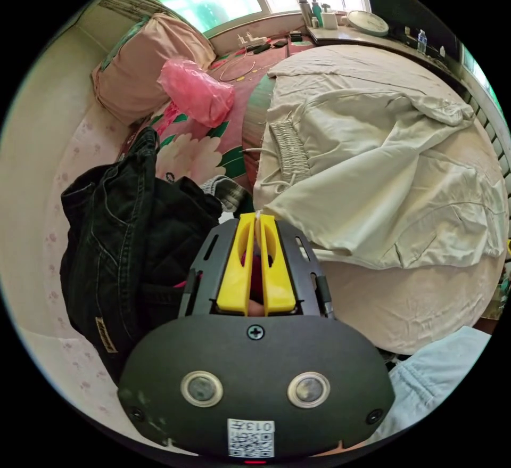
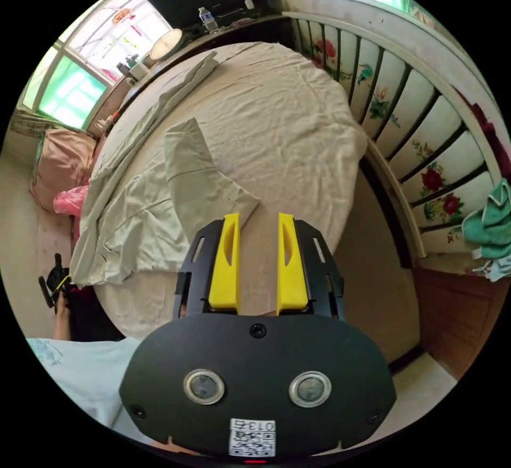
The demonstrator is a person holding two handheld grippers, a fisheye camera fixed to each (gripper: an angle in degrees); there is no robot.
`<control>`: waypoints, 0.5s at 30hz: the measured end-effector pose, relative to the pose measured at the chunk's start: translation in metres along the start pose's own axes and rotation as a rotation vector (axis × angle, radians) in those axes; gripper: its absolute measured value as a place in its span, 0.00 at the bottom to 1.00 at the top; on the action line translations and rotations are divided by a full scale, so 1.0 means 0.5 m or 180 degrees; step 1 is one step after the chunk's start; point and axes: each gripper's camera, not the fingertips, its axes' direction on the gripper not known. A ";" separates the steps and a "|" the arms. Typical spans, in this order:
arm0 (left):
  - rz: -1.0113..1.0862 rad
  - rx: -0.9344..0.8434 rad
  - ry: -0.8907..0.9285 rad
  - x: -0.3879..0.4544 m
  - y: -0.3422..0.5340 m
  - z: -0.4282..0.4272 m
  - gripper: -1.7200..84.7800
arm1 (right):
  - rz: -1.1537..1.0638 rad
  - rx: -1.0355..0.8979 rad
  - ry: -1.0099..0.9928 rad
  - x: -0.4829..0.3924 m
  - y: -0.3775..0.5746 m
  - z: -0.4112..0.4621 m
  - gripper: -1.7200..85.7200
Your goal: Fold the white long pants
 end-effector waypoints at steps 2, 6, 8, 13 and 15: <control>-0.0013 0.0004 -0.0011 0.001 -0.006 -0.004 0.02 | -0.0117 -0.0056 0.0102 -0.021 -0.020 0.026 0.15; -0.0119 -0.0002 0.0024 -0.005 -0.013 -0.003 0.03 | -0.0386 -0.0059 0.0258 -0.083 -0.053 0.064 0.14; -0.0154 -0.0018 0.0044 -0.010 -0.012 0.001 0.03 | -0.0399 -0.0128 0.0477 -0.098 -0.062 0.081 0.08; -0.0237 0.0017 0.0155 -0.031 -0.009 -0.002 0.03 | -0.1046 -0.0082 0.1105 -0.154 -0.071 0.019 0.04; -0.0211 0.0068 0.0224 -0.043 -0.006 -0.014 0.03 | -0.1089 0.0157 0.1288 -0.145 -0.066 -0.048 0.03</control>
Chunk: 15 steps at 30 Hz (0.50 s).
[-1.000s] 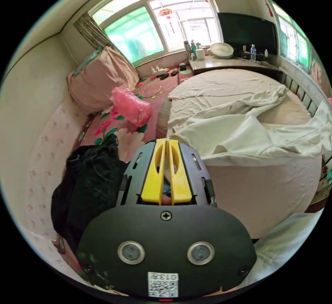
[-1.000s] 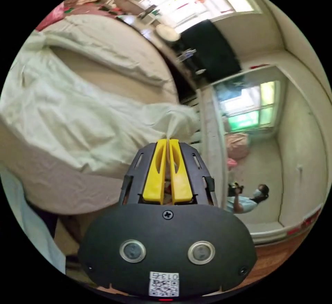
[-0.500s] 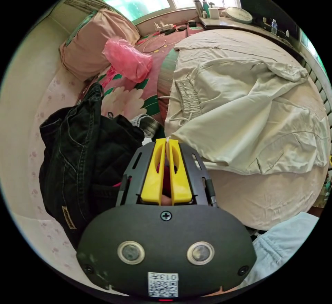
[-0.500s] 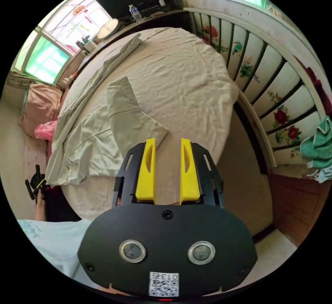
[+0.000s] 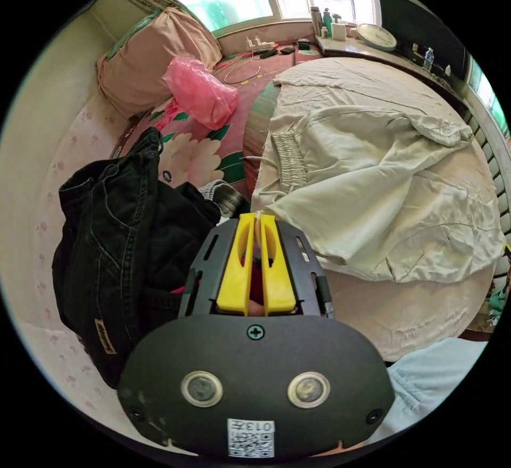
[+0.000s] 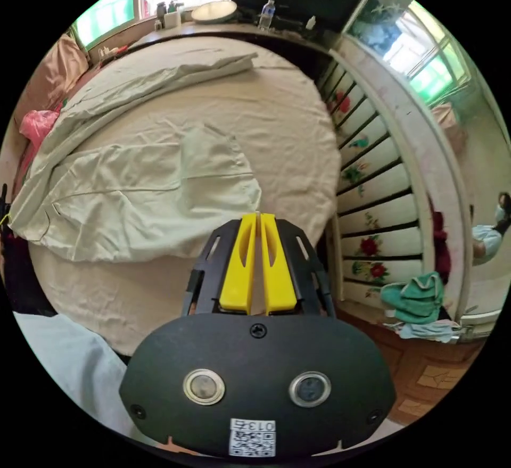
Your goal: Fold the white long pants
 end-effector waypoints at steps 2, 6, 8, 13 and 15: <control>0.0032 0.0053 0.0112 -0.006 0.005 -0.010 0.03 | 0.0159 0.0197 0.0041 0.050 0.019 -0.047 0.03; 0.0058 0.0163 0.0436 -0.004 0.039 -0.017 0.03 | 0.0657 0.0118 0.0122 0.158 0.082 -0.038 0.03; 0.0138 0.0021 0.0473 0.007 0.061 0.008 0.03 | 0.0735 -0.0124 0.0045 0.180 0.110 0.015 0.03; 0.0459 -0.0450 0.0536 0.026 0.127 0.087 0.03 | 0.0839 -0.0722 0.0186 0.196 0.180 0.130 0.04; 0.0359 -0.0337 0.0666 -0.001 0.148 0.073 0.04 | 0.0864 -0.0689 0.0093 0.203 0.194 0.128 0.06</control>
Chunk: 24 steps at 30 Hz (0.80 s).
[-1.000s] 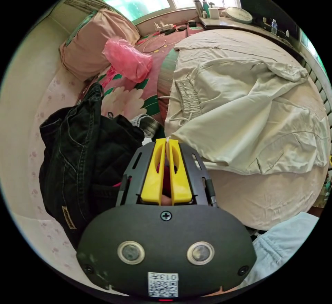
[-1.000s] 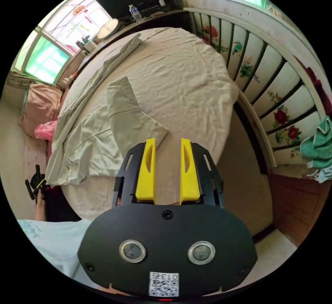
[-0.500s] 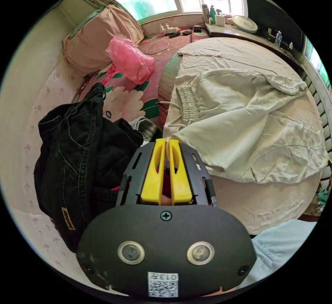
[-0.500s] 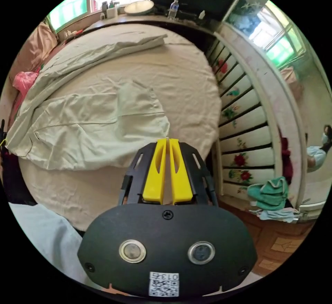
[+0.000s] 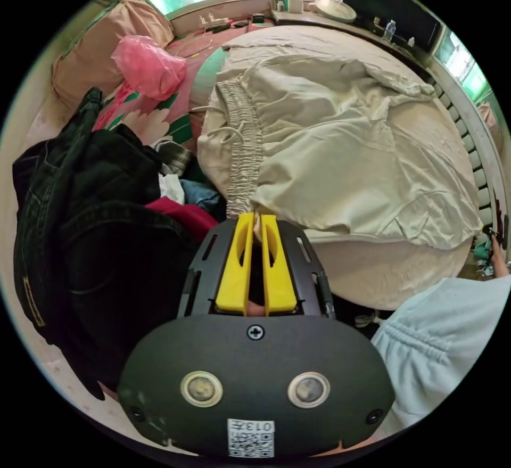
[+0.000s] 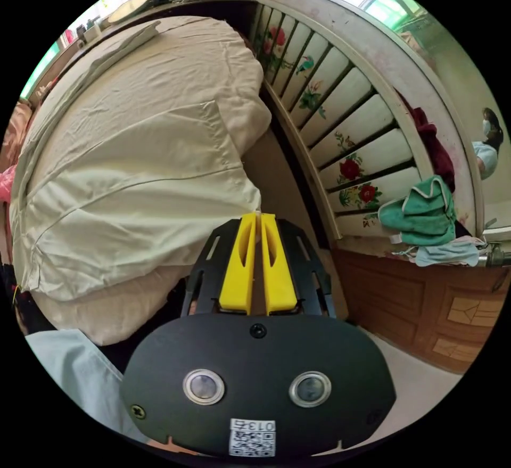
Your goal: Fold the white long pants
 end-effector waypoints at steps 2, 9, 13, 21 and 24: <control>-0.0019 0.0134 0.0002 -0.020 0.014 -0.035 0.04 | -0.0021 -0.0028 0.0051 0.013 0.005 -0.013 0.08; -0.0209 0.0728 -0.0224 -0.100 0.004 -0.098 0.09 | 0.0028 0.0765 -0.0412 0.001 0.007 -0.157 0.08; -0.0302 0.0434 -0.0149 -0.107 -0.069 0.006 0.11 | -0.0854 0.0868 -0.0817 -0.198 -0.007 -0.190 0.06; 0.0037 0.0267 0.0026 -0.097 -0.207 0.113 0.13 | -0.2122 0.0761 -0.1182 -0.512 0.046 -0.209 0.05; 0.0089 0.0185 0.0014 -0.092 -0.233 0.143 0.14 | -0.2421 0.0683 -0.1149 -0.586 0.067 -0.205 0.05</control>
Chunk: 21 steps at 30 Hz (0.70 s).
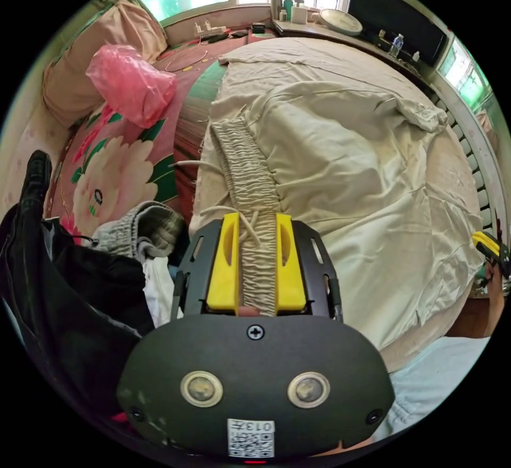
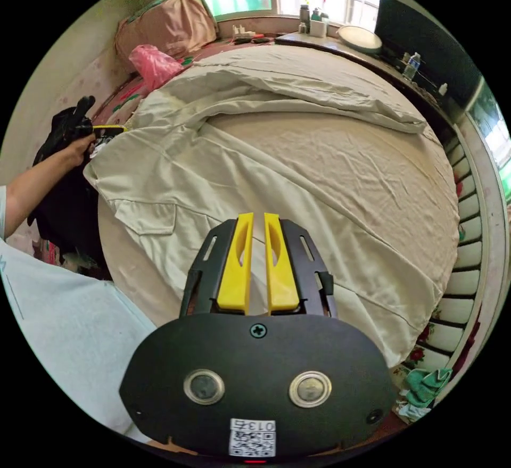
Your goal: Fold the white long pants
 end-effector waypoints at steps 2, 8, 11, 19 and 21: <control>0.0028 -0.0018 -0.0023 0.000 -0.005 0.003 0.14 | -0.0127 -0.0090 0.0051 -0.028 -0.013 0.016 0.05; -0.0015 -0.0149 -0.0051 -0.004 -0.013 0.008 0.07 | -0.0258 -0.0436 0.0223 -0.076 -0.029 0.072 0.04; 0.0261 -0.0057 -0.0387 0.018 -0.008 -0.005 0.04 | -0.0280 -0.0488 0.0333 -0.087 -0.023 0.087 0.04; 0.0123 -0.0168 -0.0315 -0.050 0.025 0.026 0.04 | -0.0247 -0.0414 0.0263 -0.085 -0.008 0.079 0.03; -0.0423 0.0139 0.0023 -0.088 0.035 -0.015 0.04 | -0.0197 -0.0403 0.0304 -0.079 -0.008 0.063 0.03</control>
